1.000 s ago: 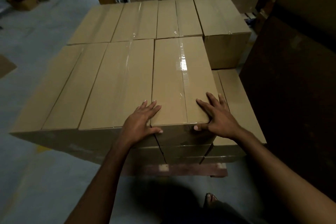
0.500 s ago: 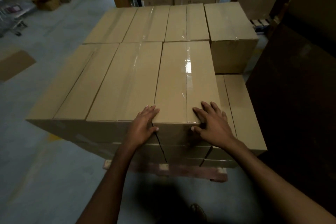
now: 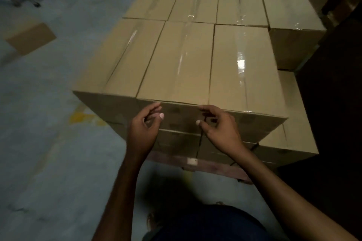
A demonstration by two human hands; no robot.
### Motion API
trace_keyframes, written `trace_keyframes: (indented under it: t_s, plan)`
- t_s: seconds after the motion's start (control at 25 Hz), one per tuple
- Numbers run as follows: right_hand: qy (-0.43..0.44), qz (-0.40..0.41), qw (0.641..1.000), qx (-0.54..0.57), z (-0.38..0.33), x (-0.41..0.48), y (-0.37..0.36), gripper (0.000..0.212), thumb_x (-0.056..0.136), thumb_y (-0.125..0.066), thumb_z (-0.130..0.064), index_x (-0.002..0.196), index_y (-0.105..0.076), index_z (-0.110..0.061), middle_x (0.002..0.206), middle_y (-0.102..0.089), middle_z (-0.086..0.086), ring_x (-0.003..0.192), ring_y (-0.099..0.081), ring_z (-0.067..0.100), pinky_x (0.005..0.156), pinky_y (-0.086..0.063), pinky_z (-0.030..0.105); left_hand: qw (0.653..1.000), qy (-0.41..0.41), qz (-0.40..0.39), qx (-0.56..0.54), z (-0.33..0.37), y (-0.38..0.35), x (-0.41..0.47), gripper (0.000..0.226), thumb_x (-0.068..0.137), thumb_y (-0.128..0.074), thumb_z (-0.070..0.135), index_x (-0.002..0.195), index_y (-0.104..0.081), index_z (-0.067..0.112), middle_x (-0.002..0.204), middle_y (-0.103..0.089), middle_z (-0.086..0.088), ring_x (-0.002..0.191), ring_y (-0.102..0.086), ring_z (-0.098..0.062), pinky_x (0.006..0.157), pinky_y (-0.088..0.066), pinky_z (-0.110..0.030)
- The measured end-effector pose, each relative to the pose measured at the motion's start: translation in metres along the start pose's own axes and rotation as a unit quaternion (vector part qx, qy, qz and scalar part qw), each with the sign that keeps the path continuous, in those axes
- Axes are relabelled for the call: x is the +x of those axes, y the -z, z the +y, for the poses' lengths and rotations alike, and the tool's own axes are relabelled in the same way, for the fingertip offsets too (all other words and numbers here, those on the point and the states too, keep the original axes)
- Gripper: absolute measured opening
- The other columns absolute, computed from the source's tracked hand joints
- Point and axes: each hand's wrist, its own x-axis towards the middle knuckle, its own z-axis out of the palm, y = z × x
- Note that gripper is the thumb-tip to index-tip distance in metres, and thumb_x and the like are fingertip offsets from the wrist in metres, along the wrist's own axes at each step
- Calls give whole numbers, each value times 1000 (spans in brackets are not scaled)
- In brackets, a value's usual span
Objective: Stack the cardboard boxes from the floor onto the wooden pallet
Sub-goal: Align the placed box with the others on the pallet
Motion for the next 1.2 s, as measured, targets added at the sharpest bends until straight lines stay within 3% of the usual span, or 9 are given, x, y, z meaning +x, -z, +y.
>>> trace_keyframes:
  t_s: [0.2,0.32,0.48,0.6,0.84,1.04,1.2]
  plan:
    - [19,-16,993,115,-74,-21,-117,38,89,-75,-7,123,-71,-24,110,-73,-15,101,-68,0,89,-59,25,996,24,91,10,-42,111,-26,36,94,-72,12,128,-69,22,111,-75,9,100,-72,-6,93,-59,-33]
    - [32,-43,985,167,-117,-30,-178,34,91,-72,-4,120,-72,-20,106,-75,-9,99,-71,4,86,-59,26,990,44,135,-27,-56,172,-40,38,94,-72,8,131,-66,18,113,-75,6,99,-72,-8,92,-58,-30]
    - [28,-86,973,212,-167,-25,-243,29,91,-72,-2,117,-72,-16,101,-75,-1,87,-71,15,82,-60,30,977,68,197,-51,-79,237,-44,42,96,-71,11,136,-62,16,119,-73,5,105,-71,-10,94,-57,-33]
    - [45,-122,967,219,-193,-7,-290,27,92,-72,-1,116,-72,-14,99,-75,0,84,-70,11,82,-60,28,971,82,221,-50,-99,274,-33,40,96,-70,12,136,-62,18,119,-73,7,107,-70,-10,95,-57,-36]
    - [43,-169,950,260,-242,58,-407,27,91,-74,-1,113,-72,-15,96,-74,3,76,-62,8,79,-55,27,958,96,265,-46,-141,365,38,39,96,-70,12,134,-62,21,118,-73,10,105,-70,-10,96,-57,-41]
    - [74,-183,951,237,-295,135,-506,28,92,-75,-7,118,-72,-16,99,-75,1,88,-72,20,87,-61,39,956,100,272,-34,-177,454,120,42,96,-70,12,136,-60,20,121,-72,7,108,-69,-13,98,-56,-43]
    - [65,-184,950,245,-347,188,-576,27,93,-72,0,118,-71,-9,96,-75,4,82,-71,18,85,-61,36,949,97,297,-34,-199,526,180,42,96,-70,11,136,-60,19,120,-71,5,105,-70,-15,96,-57,-40]
